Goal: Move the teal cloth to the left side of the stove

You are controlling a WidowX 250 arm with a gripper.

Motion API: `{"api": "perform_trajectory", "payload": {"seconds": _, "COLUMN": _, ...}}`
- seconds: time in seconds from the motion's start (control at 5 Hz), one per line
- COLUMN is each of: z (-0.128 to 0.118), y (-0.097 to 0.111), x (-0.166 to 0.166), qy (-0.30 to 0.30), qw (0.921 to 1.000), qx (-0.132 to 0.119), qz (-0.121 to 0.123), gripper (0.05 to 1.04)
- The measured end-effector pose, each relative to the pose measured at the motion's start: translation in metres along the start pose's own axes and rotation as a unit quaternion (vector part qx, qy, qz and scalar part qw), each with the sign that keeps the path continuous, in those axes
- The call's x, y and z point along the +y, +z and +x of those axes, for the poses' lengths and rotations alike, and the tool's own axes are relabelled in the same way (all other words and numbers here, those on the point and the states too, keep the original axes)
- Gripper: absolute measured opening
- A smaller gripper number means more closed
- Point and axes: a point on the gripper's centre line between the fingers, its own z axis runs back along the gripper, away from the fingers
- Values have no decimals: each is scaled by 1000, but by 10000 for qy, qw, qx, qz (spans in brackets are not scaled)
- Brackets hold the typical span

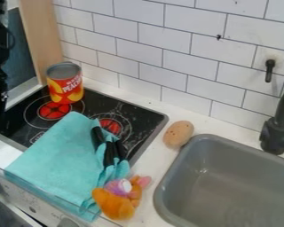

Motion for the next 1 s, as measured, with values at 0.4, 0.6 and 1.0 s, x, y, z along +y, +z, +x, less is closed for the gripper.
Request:
{"api": "perform_trajectory", "payload": {"seconds": 0.4, "z": 6, "y": -10, "x": -21, "qy": 448, "qw": 9970, "qx": -378, "qz": -507, "gripper": 1001}}
{"api": "perform_trajectory", "payload": {"seconds": 0.6, "z": 18, "y": -8, "x": -41, "qy": 412, "qw": 9949, "qx": -703, "qz": -593, "gripper": 1000}}
{"api": "perform_trajectory", "payload": {"seconds": 1.0, "z": 40, "y": -36, "x": -74, "qy": -260, "qw": 9962, "qx": -468, "qz": -682, "gripper": 1001}}
